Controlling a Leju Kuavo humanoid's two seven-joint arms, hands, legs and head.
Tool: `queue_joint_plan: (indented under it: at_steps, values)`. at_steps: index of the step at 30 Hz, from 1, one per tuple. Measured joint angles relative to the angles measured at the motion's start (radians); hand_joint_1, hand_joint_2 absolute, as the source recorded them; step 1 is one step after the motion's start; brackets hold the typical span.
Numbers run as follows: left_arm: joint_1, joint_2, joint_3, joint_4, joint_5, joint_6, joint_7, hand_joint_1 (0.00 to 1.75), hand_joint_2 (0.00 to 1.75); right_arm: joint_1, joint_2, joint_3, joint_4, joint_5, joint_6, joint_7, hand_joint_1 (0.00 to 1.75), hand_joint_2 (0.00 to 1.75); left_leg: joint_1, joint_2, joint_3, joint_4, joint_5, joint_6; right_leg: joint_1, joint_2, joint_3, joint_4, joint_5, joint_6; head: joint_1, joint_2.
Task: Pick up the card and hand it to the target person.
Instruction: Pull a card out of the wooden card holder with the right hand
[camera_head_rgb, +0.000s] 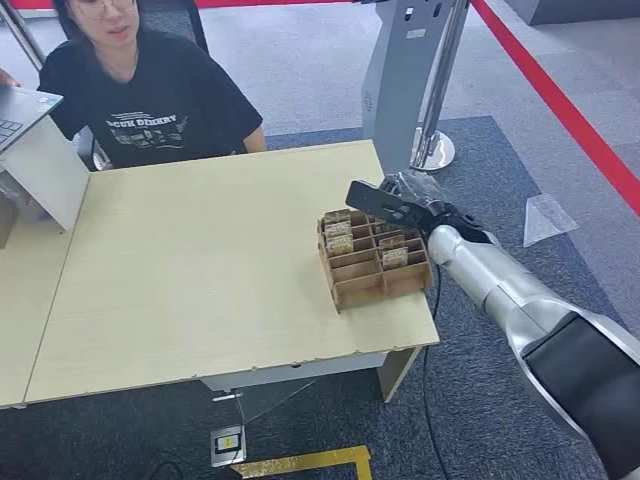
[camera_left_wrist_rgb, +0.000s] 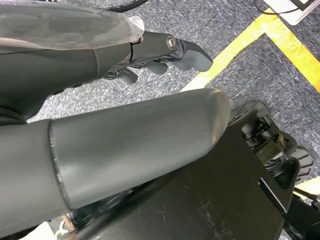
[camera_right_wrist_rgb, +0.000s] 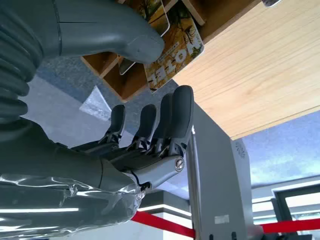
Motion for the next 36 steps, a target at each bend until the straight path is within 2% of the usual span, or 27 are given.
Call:
queue_joint_plan:
  at_steps: [11,18,34,36]
  values:
    - [0.000,0.000,0.000,0.000,0.000,-0.006,0.000,0.00,0.00,0.000,0.000,0.000,0.003,-0.002,-0.005,0.001,0.84,1.75,0.000,0.000,0.000,0.000,0.000,0.000,0.000,0.000,0.000,0.000,0.000,0.000,0.000,0.000]
    - [0.000,0.000,0.000,0.000,-0.001,-0.007,0.000,0.00,0.00,0.000,-0.002,0.000,0.003,-0.006,-0.006,0.006,0.93,1.75,0.000,0.000,0.000,0.000,0.000,0.000,0.000,0.000,0.000,0.000,0.000,0.000,0.000,0.000]
    - [-0.002,-0.001,-0.020,0.000,-0.003,-0.007,0.006,0.00,0.00,0.002,-0.007,0.003,0.006,-0.013,-0.016,0.020,0.90,1.75,0.000,0.000,0.000,0.000,0.000,0.000,0.000,0.000,0.000,0.000,0.000,0.000,0.000,0.000]
    - [-0.002,-0.001,-0.021,0.000,-0.004,-0.008,0.007,0.00,0.00,0.002,-0.007,0.004,0.007,-0.021,-0.029,0.018,0.94,1.75,0.000,0.000,0.000,0.000,0.000,0.000,0.000,0.000,0.000,0.000,0.000,0.000,0.000,0.000]
